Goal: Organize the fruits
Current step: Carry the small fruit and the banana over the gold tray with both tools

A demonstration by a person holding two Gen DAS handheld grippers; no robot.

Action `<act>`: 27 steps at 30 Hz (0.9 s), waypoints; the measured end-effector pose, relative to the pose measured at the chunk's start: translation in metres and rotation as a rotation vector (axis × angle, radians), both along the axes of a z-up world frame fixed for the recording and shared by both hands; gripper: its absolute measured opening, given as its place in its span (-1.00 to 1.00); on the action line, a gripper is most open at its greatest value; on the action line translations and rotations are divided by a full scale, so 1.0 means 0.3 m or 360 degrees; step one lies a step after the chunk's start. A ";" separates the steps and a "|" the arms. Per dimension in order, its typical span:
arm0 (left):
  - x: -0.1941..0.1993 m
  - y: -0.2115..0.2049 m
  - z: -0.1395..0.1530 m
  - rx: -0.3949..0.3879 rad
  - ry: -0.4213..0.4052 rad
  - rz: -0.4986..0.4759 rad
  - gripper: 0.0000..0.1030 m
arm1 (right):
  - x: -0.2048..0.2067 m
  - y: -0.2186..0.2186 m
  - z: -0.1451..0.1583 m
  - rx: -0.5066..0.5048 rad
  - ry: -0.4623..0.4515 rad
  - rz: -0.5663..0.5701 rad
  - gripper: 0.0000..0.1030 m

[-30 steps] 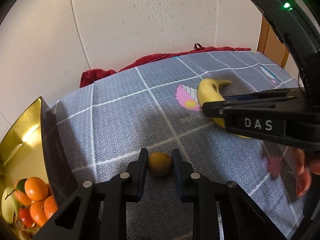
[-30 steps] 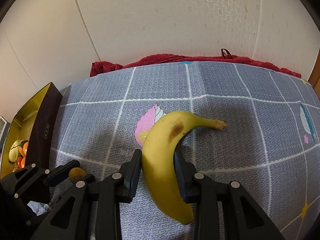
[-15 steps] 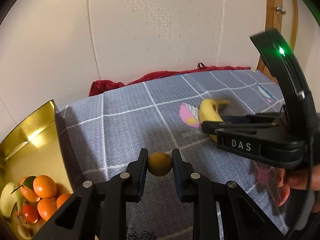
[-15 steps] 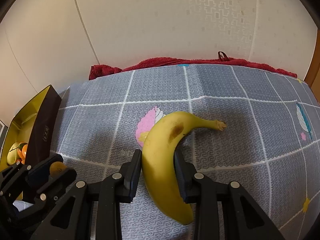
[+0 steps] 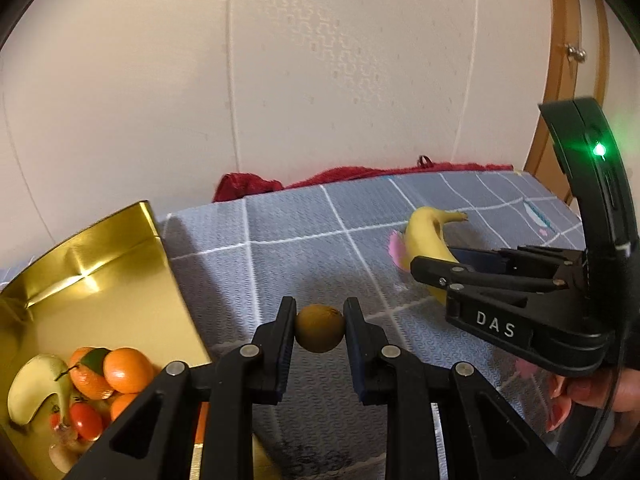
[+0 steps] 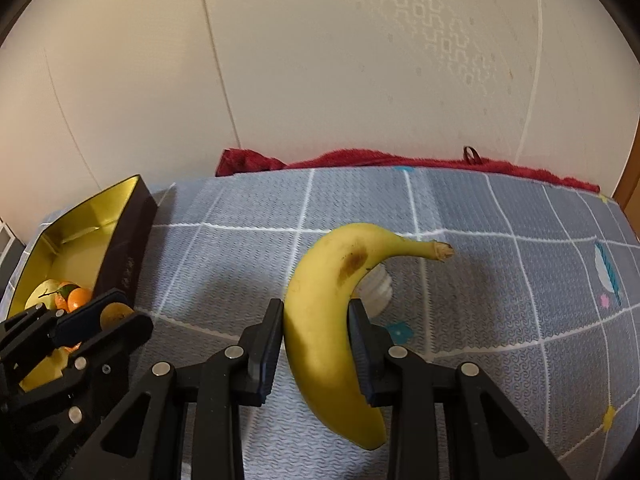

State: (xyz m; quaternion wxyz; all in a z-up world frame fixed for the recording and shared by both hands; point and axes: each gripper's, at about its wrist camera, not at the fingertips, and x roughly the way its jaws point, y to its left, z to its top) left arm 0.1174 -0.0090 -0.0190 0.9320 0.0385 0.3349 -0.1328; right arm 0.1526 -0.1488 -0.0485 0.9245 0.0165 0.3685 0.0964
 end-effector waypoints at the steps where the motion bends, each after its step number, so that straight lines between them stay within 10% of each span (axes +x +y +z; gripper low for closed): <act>1: -0.001 0.015 0.004 -0.0008 -0.0001 0.0012 -0.53 | -0.004 0.009 0.006 -0.0003 -0.0014 0.0006 -0.37; 27: -0.041 0.347 0.061 -0.0120 -0.0075 0.0305 -0.52 | -0.061 0.237 0.118 -0.0013 -0.0222 0.0213 -0.37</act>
